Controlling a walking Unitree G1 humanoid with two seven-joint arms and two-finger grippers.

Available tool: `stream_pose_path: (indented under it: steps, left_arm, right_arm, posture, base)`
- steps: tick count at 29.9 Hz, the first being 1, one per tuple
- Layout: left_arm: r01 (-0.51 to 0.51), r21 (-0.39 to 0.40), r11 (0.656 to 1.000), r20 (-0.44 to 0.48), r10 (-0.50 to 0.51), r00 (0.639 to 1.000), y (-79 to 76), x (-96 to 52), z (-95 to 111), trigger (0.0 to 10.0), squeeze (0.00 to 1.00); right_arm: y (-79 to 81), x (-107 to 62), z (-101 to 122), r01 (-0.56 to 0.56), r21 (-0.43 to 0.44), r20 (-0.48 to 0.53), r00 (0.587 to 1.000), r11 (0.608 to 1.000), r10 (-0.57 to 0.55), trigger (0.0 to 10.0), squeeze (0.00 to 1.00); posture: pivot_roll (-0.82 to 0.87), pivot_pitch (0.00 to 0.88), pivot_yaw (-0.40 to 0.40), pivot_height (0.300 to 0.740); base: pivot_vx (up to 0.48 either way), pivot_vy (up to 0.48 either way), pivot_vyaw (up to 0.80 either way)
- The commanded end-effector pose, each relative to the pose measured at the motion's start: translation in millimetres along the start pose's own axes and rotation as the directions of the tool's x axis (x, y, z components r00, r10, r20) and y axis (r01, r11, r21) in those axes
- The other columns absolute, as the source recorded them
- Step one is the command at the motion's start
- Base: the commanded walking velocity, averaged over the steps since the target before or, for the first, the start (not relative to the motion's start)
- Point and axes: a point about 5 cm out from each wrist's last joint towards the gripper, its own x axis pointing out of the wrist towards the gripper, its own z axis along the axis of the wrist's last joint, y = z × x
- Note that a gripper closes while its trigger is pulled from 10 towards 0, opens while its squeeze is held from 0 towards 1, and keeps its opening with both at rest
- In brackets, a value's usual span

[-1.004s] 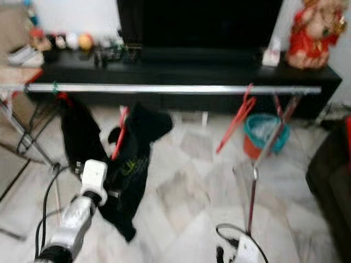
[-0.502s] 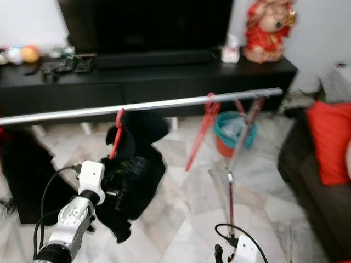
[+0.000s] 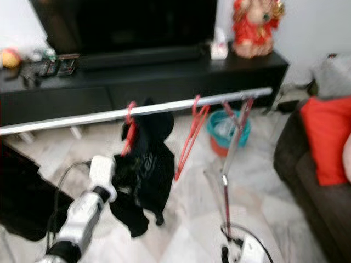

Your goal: Hang hanger

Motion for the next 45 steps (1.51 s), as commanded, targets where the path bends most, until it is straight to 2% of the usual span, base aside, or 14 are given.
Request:
stream_pose_path:
  steps: [1, 5, 14, 18, 22, 28, 30, 38, 41, 44, 45]
  left_arm:
    - [0.046, 0.018, 0.999, 0.014, -0.047, 0.999, 0.9, 4.8, 8.8, 10.0, 0.00]
    - [0.106, 0.023, 0.994, -0.017, -0.105, 0.994, -2.2, 9.1, 9.2, 10.0, 0.00]
    - [0.116, 0.068, 0.991, -0.058, -0.113, 0.992, -2.7, 20.9, 14.7, 10.0, 0.00]
    - [0.055, 0.063, 0.996, -0.075, -0.051, 0.996, -0.1, 28.7, 18.4, 10.0, 0.00]
    - [0.018, 0.093, 0.995, -0.091, -0.009, 0.996, -0.2, 34.0, 19.8, 10.0, 0.00]
    - [-0.041, 0.083, 0.996, -0.088, 0.048, 0.995, -1.5, 40.1, 23.2, 10.0, 0.00]
    - [-0.094, 0.075, 0.993, -0.111, 0.102, 0.989, -0.8, 42.7, 22.0, 10.0, 0.00]
    - [-0.111, 0.047, 0.993, -0.135, 0.117, 0.984, -5.8, 47.6, 22.1, 10.0, 0.00]
    - [-0.109, 0.043, 0.993, -0.166, 0.115, 0.979, -6.1, 47.8, 19.2, 10.0, 0.00]
    - [-0.077, 0.040, 0.996, -0.251, 0.085, 0.964, -6.1, 43.1, 6.8, 10.0, 0.00]
    - [-0.065, 0.065, 0.996, -0.278, 0.081, 0.957, -4.6, 39.6, 1.3, 10.0, 0.00]
  right_arm:
    - [1.6, -0.4, -1.8, -0.002, 0.013, -0.004, 1.000, 1.000, 0.002, 10.0, 0.00]
    - [2.0, -0.3, -1.8, -0.001, 0.015, -0.003, 1.000, 1.000, 0.002, 10.0, 0.00]
    - [5.0, 0.0, -1.4, -0.010, 0.021, 0.000, 1.000, 1.000, 0.010, 10.0, 0.00]
    - [6.5, 0.3, -0.6, -0.013, 0.023, 0.003, 1.000, 1.000, 0.013, 10.0, 0.00]
    - [7.5, 0.8, 1.0, -0.016, 0.023, 0.009, 1.000, 1.000, 0.016, 10.0, 0.00]
    - [8.6, 1.4, 3.1, -0.022, 0.018, 0.014, 1.000, 1.000, 0.021, 10.0, 0.00]
    - [8.1, 1.6, 4.0, -0.023, 0.014, 0.015, 1.000, 1.000, 0.023, 10.0, 0.00]
    - [8.3, 2.1, 6.0, -0.025, 0.010, 0.021, 0.999, 1.000, 0.025, 10.0, 0.00]
    - [8.3, 2.3, 6.4, -0.027, 0.009, 0.021, 0.999, 1.000, 0.027, 10.0, 0.00]
    - [8.7, 2.4, 6.8, -0.029, 0.008, 0.020, 0.999, 1.000, 0.029, 10.0, 0.00]
    - [9.1, 2.5, 6.7, -0.031, 0.008, 0.020, 0.999, 0.999, 0.031, 10.0, 0.00]
  posture:
    - [-0.01, 0.007, 0.037, 0.740]
    - [-0.01, 0.008, 0.043, 0.740]
    - [-0.01, 0.006, 0.048, 0.740]
    - [-0.01, 0.000, 0.048, 0.740]
    - [-0.01, 0.000, 0.046, 0.740]
    - [-0.01, 0.000, 0.040, 0.740]
    - [-0.01, 0.000, 0.038, 0.740]
    - [-0.01, 0.000, 0.033, 0.740]
    - [-0.01, 0.000, 0.032, 0.740]
    - [-0.01, 0.002, 0.033, 0.740]
    - [-0.01, 0.003, 0.034, 0.740]
  base:
    - [0.000, 0.000, 0.00]
    - [0.000, 0.000, 0.00]
    - [0.000, 0.000, 0.00]
    - [0.000, 0.000, 0.00]
    - [0.000, 0.000, 0.00]
    - [0.000, 0.000, 0.00]
    - [0.000, 0.000, 0.00]
    - [0.000, 0.000, 0.00]
    - [0.000, 0.000, 0.00]
    - [0.000, 0.000, 0.00]
    - [0.000, 0.000, 0.00]
